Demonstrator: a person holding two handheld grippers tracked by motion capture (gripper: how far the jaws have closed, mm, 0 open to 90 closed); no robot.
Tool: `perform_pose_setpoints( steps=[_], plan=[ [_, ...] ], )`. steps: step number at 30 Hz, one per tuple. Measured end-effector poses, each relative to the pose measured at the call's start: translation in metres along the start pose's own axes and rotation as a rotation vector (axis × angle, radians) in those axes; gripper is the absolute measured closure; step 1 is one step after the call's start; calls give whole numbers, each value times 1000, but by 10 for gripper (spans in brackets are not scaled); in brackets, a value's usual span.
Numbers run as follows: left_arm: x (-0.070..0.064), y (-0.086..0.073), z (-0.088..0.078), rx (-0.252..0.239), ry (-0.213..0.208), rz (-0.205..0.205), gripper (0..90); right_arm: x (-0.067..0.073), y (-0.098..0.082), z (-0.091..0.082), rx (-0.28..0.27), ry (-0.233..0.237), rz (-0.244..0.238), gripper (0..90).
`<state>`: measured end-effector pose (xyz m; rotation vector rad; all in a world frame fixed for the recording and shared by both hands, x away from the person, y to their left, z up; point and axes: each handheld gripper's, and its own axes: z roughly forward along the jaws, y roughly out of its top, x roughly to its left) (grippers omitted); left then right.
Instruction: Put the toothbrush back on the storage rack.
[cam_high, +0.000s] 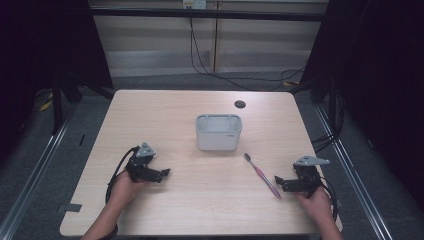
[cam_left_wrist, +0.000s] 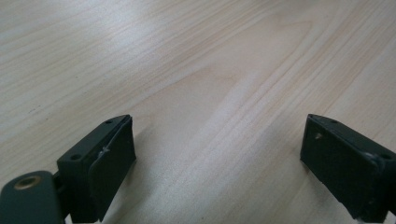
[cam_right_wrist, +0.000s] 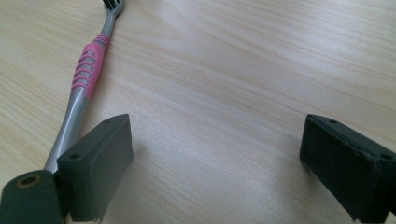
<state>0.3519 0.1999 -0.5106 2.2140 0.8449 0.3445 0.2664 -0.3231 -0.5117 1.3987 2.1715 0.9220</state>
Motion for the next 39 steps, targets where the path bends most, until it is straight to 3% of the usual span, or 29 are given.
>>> perform_pose_setpoints(
  steps=[9,12,17,21,23,28,39],
  plan=[
    [0,0,0,-5,0,-7,97,4,13,0,94,-43,37,131],
    [0,0,0,-4,-2,-8,97,7,21,1,157,-54,58,158],
    [-1,0,0,-5,-3,-9,97,9,32,4,220,-29,51,223],
    [-1,0,0,-6,-2,-10,97,8,41,4,245,5,86,251],
    [-1,0,0,-5,-2,-8,97,10,52,2,275,-13,46,259],
    [-1,0,0,-3,-3,-9,96,12,66,1,301,29,76,272],
    [-1,0,0,-3,-3,-8,96,20,85,7,369,41,-2,274]
  ],
)
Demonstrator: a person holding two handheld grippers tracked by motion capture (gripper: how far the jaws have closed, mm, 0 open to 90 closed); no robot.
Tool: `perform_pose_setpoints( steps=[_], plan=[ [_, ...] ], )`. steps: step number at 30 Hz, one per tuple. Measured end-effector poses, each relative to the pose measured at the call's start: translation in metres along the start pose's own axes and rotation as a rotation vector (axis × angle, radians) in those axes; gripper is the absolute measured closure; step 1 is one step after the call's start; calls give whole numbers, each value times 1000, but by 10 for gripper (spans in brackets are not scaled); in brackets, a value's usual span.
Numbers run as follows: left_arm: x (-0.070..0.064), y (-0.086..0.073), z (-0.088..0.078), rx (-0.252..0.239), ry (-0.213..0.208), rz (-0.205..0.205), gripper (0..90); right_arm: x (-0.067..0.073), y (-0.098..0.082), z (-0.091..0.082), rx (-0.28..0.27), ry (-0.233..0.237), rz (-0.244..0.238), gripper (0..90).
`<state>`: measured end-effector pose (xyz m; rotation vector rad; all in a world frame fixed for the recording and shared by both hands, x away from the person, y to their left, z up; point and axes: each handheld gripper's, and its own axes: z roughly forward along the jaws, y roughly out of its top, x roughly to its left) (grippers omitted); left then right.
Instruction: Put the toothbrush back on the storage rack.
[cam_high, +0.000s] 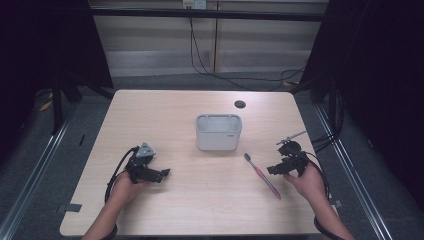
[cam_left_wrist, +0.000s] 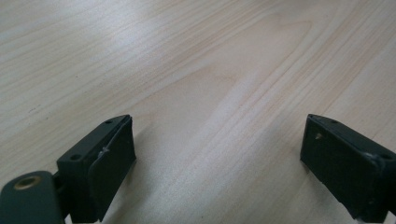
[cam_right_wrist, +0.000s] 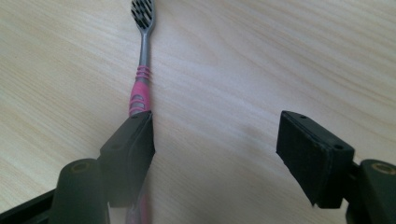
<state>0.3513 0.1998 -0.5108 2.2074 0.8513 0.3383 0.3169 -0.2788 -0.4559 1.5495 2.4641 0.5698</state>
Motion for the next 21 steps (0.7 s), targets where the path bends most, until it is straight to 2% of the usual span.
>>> perform_pose_setpoints(
  steps=[15,21],
  plan=[
    [0,0,0,0,0,0,96,23,29,14,94,11,-110,356],
    [0,0,0,0,0,0,97,29,38,17,119,23,-122,393]
  ],
)
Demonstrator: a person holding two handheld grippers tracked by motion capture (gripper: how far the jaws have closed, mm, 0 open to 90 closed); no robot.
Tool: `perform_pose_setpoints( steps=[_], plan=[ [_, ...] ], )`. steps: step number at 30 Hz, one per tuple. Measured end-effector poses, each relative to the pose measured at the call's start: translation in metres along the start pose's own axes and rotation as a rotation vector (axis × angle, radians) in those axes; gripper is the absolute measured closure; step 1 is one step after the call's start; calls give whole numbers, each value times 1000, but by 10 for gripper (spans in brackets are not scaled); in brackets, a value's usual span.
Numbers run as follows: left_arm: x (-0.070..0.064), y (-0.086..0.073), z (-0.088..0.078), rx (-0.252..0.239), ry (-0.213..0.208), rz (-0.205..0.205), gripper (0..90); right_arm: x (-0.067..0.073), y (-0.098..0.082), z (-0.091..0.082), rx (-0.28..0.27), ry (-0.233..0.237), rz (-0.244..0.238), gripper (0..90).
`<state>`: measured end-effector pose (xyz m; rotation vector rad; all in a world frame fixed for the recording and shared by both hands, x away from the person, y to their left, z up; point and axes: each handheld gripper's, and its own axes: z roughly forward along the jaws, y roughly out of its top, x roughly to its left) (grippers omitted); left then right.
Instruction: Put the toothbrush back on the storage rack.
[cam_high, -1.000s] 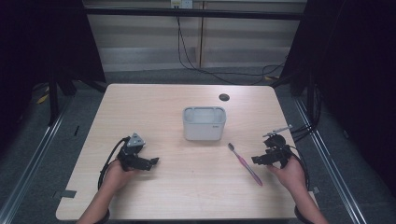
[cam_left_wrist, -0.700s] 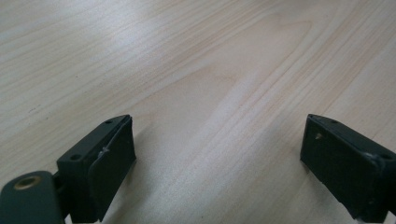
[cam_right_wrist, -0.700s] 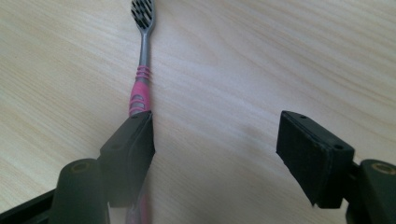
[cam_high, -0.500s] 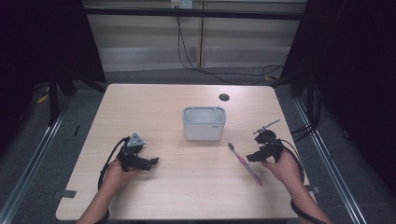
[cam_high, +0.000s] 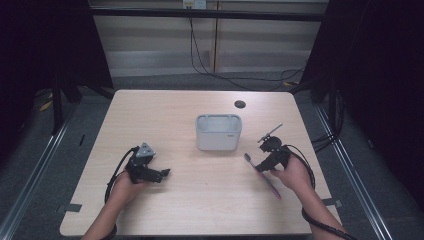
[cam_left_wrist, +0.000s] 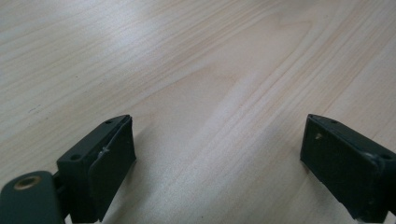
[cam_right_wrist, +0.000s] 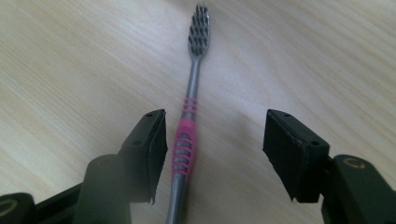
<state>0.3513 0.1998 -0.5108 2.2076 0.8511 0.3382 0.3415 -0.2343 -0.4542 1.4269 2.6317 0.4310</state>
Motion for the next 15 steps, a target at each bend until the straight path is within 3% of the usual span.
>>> perform_pose_setpoints(
  steps=[15],
  plan=[
    [0,0,0,0,1,0,96,15,15,9,18,23,-31,463]
  ],
)
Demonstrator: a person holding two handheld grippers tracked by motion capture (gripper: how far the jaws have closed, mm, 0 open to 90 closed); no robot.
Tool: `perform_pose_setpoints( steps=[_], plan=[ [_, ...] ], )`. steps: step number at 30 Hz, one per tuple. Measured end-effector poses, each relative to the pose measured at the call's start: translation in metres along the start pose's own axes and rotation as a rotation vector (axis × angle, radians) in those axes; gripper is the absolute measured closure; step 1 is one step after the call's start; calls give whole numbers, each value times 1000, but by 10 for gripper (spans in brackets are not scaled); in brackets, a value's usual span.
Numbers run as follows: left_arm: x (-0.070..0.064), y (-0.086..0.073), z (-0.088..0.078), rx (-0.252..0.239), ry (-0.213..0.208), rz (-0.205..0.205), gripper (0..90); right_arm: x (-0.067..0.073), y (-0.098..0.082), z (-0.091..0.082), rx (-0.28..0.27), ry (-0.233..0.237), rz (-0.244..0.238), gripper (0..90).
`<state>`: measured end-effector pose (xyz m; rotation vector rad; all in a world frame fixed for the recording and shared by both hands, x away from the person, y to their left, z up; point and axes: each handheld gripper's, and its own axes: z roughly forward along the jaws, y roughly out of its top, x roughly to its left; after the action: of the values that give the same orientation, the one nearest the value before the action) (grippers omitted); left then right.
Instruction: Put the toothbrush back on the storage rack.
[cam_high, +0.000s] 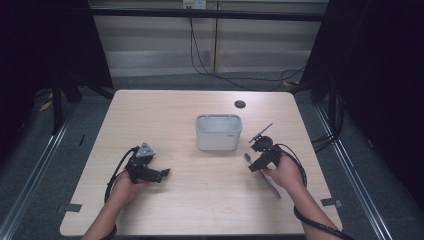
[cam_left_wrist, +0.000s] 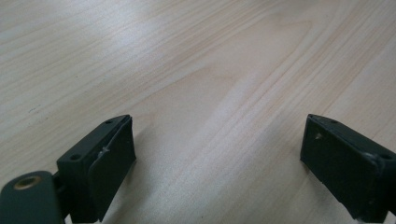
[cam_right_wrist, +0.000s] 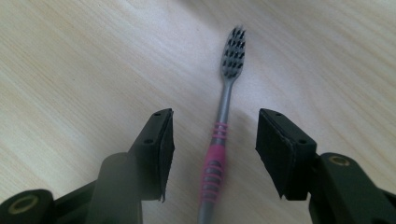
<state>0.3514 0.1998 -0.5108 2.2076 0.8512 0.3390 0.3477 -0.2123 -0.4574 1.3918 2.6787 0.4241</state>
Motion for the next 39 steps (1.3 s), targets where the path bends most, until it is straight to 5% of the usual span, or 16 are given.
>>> perform_pose_setpoints(
  steps=[11,16,23,29,39],
  plan=[
    [0,0,0,0,-1,-1,96,4,1,13,39,6,6,531],
    [0,0,0,0,0,0,96,8,0,14,62,-10,-7,762],
    [0,0,0,0,1,0,96,11,3,14,97,-16,23,815],
    [0,0,0,0,-1,-1,96,5,-1,13,54,40,56,816],
    [0,0,0,0,1,0,96,0,-6,3,-16,54,75,817]
  ],
)
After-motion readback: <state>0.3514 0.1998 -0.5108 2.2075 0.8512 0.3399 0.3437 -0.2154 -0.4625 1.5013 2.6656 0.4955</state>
